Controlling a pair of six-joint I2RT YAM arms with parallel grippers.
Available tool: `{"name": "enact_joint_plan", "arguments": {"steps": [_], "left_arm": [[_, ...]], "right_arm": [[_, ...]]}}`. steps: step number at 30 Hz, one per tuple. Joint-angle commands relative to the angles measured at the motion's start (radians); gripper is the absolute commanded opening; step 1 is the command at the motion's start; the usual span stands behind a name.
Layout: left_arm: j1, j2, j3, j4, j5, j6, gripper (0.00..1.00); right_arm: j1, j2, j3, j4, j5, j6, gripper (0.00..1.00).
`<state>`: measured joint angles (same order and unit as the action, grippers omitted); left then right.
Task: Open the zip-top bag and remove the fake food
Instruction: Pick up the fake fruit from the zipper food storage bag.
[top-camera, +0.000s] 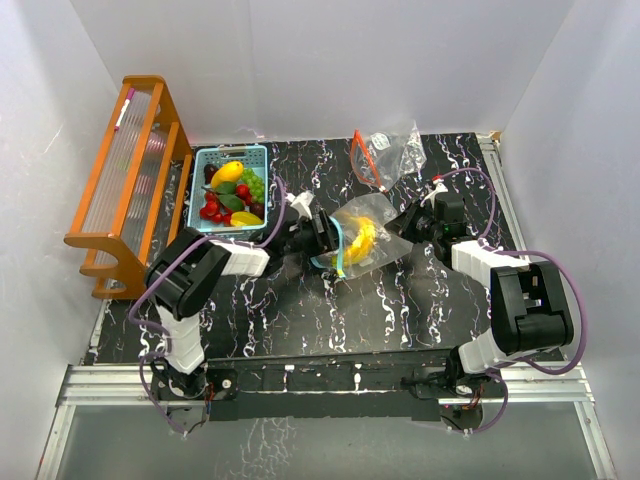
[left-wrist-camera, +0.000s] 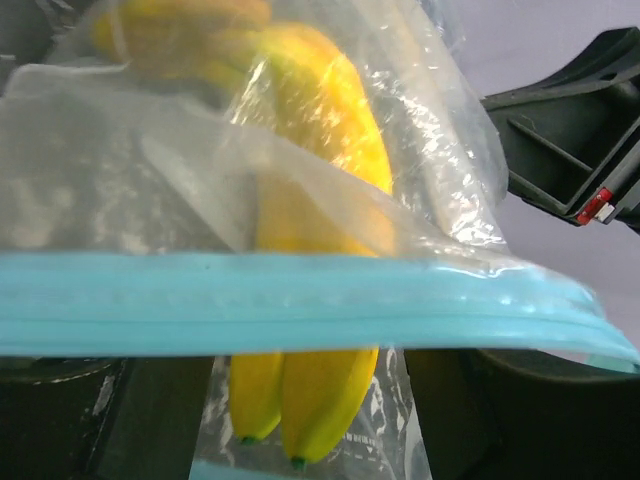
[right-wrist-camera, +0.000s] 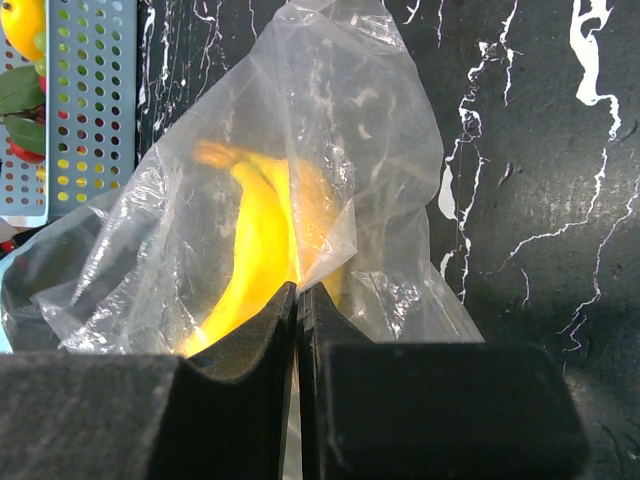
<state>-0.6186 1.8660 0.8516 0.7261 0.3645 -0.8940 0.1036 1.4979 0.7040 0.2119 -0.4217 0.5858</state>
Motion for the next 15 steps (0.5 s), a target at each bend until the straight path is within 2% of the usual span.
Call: {"name": "enact_joint_plan", "arguments": {"steps": [1, 4, 8, 10, 13, 14, 15], "left_arm": [[-0.048, 0.042, 0.078, 0.017, 0.107, 0.034, 0.70], [-0.075, 0.063, 0.086, 0.014, 0.121, 0.063, 0.71], [-0.110, 0.088, 0.154, -0.111, 0.117, 0.155, 0.70], [-0.121, 0.098, 0.172, -0.139, 0.110, 0.174, 0.59], [-0.122, 0.087, 0.160, -0.125, 0.098, 0.163, 0.32], [-0.122, 0.081, 0.156, -0.127, 0.095, 0.166, 0.20], [-0.122, 0.070, 0.154, -0.143, 0.097, 0.174, 0.14]], "right_arm": [[0.005, -0.017, -0.008, 0.057, -0.005, 0.004, 0.08], [0.005, -0.012, -0.010, 0.060, -0.007, 0.004, 0.08], [0.005, -0.009, -0.010, 0.069, -0.009, 0.005, 0.08], [0.005, -0.008, -0.005, 0.067, -0.009, 0.003, 0.08], [0.005, -0.011, -0.002, 0.058, -0.004, 0.000, 0.08], [0.005, -0.013, -0.001, 0.056, 0.001, -0.002, 0.08], [0.005, -0.014, -0.001, 0.052, 0.007, -0.005, 0.08]]}}
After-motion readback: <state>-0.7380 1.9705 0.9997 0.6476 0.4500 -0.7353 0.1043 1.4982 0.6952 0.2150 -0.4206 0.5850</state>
